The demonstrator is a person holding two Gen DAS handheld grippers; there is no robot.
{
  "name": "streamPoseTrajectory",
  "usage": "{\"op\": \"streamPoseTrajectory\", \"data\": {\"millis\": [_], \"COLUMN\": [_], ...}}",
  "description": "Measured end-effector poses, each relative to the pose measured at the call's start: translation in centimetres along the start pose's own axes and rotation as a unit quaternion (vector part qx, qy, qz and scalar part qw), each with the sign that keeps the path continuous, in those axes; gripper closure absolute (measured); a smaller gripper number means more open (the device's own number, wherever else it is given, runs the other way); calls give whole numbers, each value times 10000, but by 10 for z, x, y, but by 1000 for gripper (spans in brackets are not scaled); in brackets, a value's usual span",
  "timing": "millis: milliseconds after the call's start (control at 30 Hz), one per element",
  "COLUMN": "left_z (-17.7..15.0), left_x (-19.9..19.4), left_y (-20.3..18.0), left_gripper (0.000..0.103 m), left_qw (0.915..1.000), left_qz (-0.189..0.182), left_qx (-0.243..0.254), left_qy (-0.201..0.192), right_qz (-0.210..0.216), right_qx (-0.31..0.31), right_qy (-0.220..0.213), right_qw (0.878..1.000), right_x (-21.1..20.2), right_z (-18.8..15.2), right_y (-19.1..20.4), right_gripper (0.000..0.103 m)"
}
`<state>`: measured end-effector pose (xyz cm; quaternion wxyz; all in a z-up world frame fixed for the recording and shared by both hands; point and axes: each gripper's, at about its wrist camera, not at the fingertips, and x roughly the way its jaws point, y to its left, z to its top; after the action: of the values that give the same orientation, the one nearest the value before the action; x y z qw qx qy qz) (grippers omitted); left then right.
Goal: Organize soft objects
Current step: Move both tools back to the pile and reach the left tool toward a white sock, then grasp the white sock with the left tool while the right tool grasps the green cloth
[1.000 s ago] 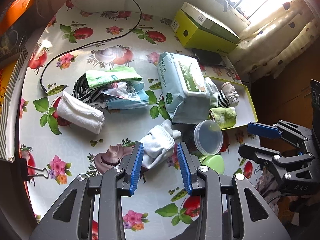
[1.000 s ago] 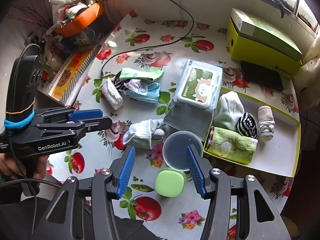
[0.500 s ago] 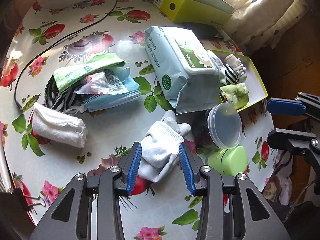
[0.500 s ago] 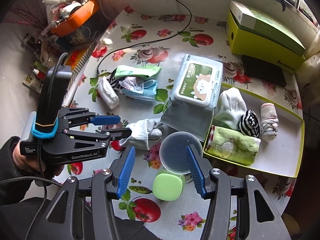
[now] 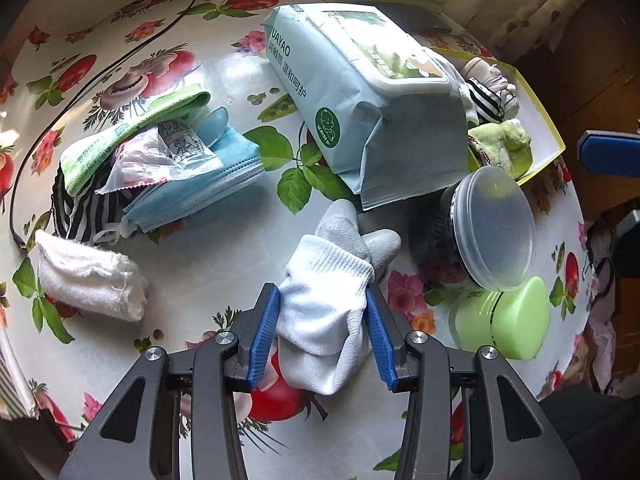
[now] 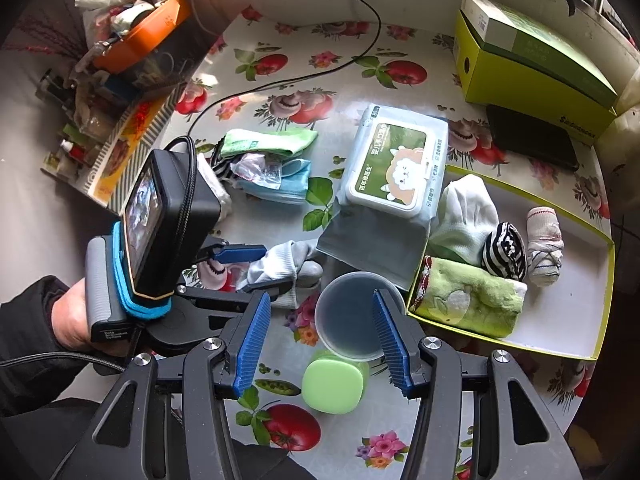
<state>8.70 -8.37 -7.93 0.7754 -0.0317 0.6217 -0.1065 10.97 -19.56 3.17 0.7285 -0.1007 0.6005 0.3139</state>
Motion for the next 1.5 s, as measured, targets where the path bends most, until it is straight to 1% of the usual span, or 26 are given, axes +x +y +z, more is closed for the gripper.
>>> {"op": "streamPoseTrajectory", "data": {"millis": [33, 67, 100, 167, 267, 333, 467, 567, 767, 967, 1100, 1233, 1400, 1433, 1467, 1500], "left_z": [-1, -2, -4, -8, -16, -24, -36, -46, -54, -62, -66, -71, -73, -73, -73, -73], "left_x": [-1, -2, -3, -7, -18, -27, -42, -52, -57, -59, -59, -55, -47, -46, -45, -45], "left_y": [-1, -2, -2, 1, 14, 25, 53, 70, 98, 113, 118, 121, 121, 121, 121, 122], "left_gripper": [60, 64, 67, 78, 84, 84, 85, 85, 84, 84, 84, 84, 84, 84, 84, 84], "left_qw": [10000, 10000, 9999, 9997, 9982, 9962, 9885, 9839, 9745, 9691, 9669, 9653, 9652, 9652, 9652, 9652], "left_qz": [33, 68, 69, -25, -127, -148, -203, -103, 29, 46, 9, -35, -84, -91, -100, -105], "left_qx": [-7, -15, -31, -183, -511, -772, -1391, -1666, -2130, -2346, -2438, -2511, -2532, -2535, -2538, -2540], "left_qy": [-21, -48, -81, -150, -274, -374, -556, -638, -712, -763, -759, -714, -640, -629, -622, -617], "right_qz": [-4, -5, -3, -4, 15, 29, 81, 182, 387, 616, 749, 759, 814, 811, 847, 887], "right_qx": [0, 4, 8, -4, -52, -101, -246, -355, -594, -707, -372, -263, -158, -153, -152, -158], "right_qy": [-6, -8, -10, -20, -42, -63, -133, -189, -174, 39, 306, 565, 866, 901, 908, 903], "right_qw": [10000, 10000, 10000, 10000, 10000, 9999, 9996, 9990, 9973, 9956, 9960, 9952, 9928, 9925, 9921, 9918], "right_x": [0, 1, 1, 1, 2, 3, 8, 14, 40, 78, 108, 132, 155, 158, 159, 160], "right_z": [1, 2, 3, 4, 9, 13, 27, 43, 83, 121, 138, 147, 150, 150, 151, 151], "right_y": [0, 0, 0, 0, 2, 4, 10, 17, 33, 48, 42, 38, 34, 33, 32, 32], "right_gripper": [50, 50, 50, 50, 50, 50, 50, 50, 50, 50, 50, 50, 51, 55, 66, 73]}}
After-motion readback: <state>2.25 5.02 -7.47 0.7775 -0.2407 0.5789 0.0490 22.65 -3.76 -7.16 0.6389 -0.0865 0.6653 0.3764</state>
